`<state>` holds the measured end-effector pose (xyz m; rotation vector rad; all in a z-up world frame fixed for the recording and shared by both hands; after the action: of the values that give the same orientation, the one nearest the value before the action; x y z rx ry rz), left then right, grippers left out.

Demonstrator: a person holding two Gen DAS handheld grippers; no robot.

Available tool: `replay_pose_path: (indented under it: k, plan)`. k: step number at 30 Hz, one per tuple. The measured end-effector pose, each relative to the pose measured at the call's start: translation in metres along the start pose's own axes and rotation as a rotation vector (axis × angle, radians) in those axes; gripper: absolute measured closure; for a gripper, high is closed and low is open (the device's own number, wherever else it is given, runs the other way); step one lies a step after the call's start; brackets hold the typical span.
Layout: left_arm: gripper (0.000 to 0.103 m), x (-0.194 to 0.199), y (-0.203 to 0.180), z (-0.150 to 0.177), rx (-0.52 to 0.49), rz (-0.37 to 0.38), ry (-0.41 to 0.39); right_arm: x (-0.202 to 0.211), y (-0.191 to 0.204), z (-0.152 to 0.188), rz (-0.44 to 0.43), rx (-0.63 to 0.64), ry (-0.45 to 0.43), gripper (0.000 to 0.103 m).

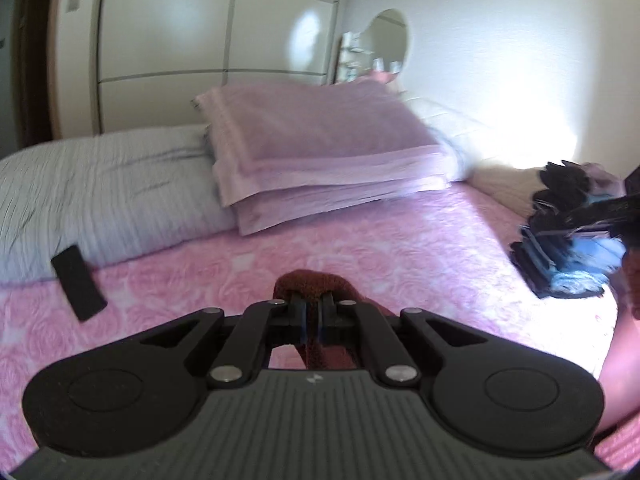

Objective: Fold clothes
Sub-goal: 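Lift the cardigan by its shoulders with both grippers, holding it up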

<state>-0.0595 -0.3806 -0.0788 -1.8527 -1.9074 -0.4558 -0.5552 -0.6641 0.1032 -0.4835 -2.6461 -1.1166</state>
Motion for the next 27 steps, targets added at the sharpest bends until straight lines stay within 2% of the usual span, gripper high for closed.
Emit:
replay_pose_path:
  k: [3, 4, 6, 7, 8, 11, 13, 17, 19, 21, 23, 24, 25, 27]
  plan:
    - [0.101, 0.03, -0.012, 0.022, -0.058, 0.036, 0.011, 0.011, 0.015, 0.049, 0.065, -0.028, 0.021, 0.102]
    - [0.101, 0.038, -0.015, 0.032, -0.069, 0.042, 0.024, 0.011, 0.018, 0.066, 0.091, -0.032, 0.035, 0.097]
    - [0.101, 0.053, -0.018, 0.051, -0.07, 0.042, 0.068, 0.01, 0.021, 0.101, 0.136, -0.057, 0.066, 0.055]
    - [0.101, 0.058, -0.02, 0.061, -0.075, 0.042, 0.086, 0.006, 0.021, 0.117, 0.144, -0.075, 0.085, 0.021]
    - [0.101, 0.063, -0.021, 0.073, -0.08, 0.041, 0.103, 0.002, 0.023, 0.129, 0.141, -0.065, 0.103, 0.02]
    - [0.101, 0.057, -0.012, 0.103, -0.065, -0.021, 0.195, -0.029, 0.014, 0.149, 0.163, 0.0, 0.199, 0.02]
    - [0.101, 0.047, -0.004, 0.12, -0.038, -0.073, 0.252, -0.052, -0.007, 0.155, 0.17, 0.009, 0.254, 0.02]
    - [0.101, 0.024, 0.008, 0.131, 0.03, -0.128, 0.287, -0.111, -0.067, 0.162, 0.143, -0.075, 0.368, 0.02]
    - [0.101, 0.012, 0.011, 0.133, 0.059, -0.15, 0.299, -0.143, -0.096, 0.167, 0.085, -0.166, 0.44, 0.02]
    - [0.101, 0.006, 0.014, 0.138, 0.084, -0.169, 0.314, -0.172, -0.11, 0.174, 0.019, -0.216, 0.527, 0.037]
    - [0.101, 0.003, 0.017, 0.14, 0.1, -0.178, 0.323, -0.189, -0.114, 0.18, 0.013, -0.214, 0.595, 0.09]
    - [0.101, 0.003, 0.018, 0.14, 0.105, -0.179, 0.324, -0.195, -0.116, 0.183, 0.02, -0.208, 0.618, 0.093]
    - [0.101, 0.006, 0.019, 0.137, 0.106, -0.179, 0.312, -0.191, -0.113, 0.18, 0.02, -0.201, 0.592, 0.096]
    - [0.101, 0.016, 0.023, 0.129, 0.107, -0.178, 0.274, -0.175, -0.101, 0.167, 0.009, -0.185, 0.507, 0.096]
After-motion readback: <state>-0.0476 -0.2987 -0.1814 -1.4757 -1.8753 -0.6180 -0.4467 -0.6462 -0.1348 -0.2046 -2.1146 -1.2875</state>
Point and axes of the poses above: each gripper's, at about its wrist camera, not at the fingertips, and x roughly against the way its jaws point, y to its left, z to its underside, the point moved 2 cm from there along -x, roughly the way its jaws point, and after that the axes turned 5 degrees about -z, right-handed, at the moved point
